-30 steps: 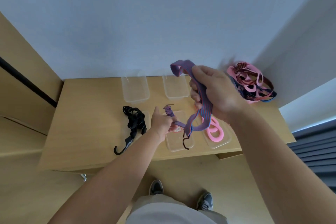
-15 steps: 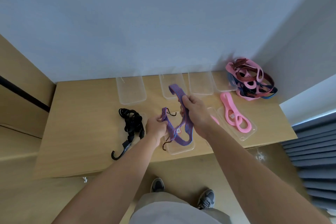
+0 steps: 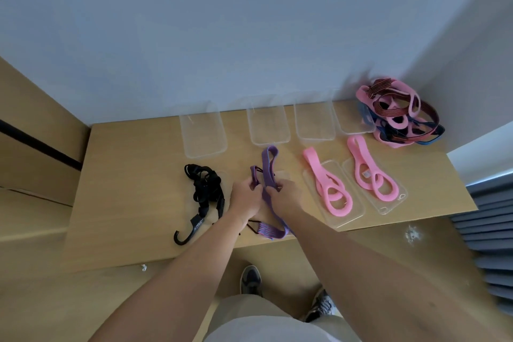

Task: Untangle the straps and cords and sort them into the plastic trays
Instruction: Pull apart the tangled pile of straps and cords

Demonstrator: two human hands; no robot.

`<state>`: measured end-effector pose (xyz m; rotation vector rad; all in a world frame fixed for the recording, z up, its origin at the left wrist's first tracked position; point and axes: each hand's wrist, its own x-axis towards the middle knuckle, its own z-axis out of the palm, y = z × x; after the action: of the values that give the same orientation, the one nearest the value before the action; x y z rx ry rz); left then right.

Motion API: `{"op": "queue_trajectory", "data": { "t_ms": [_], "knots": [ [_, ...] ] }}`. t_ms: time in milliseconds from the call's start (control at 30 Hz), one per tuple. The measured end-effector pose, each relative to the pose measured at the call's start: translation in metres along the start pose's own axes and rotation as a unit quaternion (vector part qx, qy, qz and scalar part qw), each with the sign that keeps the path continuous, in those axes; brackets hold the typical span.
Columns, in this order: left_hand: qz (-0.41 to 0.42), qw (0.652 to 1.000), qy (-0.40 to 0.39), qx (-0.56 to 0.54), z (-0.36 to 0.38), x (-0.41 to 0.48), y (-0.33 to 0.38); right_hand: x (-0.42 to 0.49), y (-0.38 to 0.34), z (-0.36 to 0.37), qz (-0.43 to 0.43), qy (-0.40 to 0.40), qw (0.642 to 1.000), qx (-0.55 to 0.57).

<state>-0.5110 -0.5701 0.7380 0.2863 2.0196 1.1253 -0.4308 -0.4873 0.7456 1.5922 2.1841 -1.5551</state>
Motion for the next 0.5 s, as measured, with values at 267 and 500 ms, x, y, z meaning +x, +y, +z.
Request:
{"op": "queue_trajectory", "data": {
  "t_ms": [267,500],
  "knots": [
    [0.069,0.944,0.019,0.323,-0.005,-0.003,0.025,-0.01,-0.007,-0.015,-0.049,0.062,0.952,-0.295],
    [0.166,0.889,0.038,0.425,0.0,-0.004,0.072,0.002,-0.014,-0.071,-0.16,0.061,0.934,-0.314]
  ]
}}
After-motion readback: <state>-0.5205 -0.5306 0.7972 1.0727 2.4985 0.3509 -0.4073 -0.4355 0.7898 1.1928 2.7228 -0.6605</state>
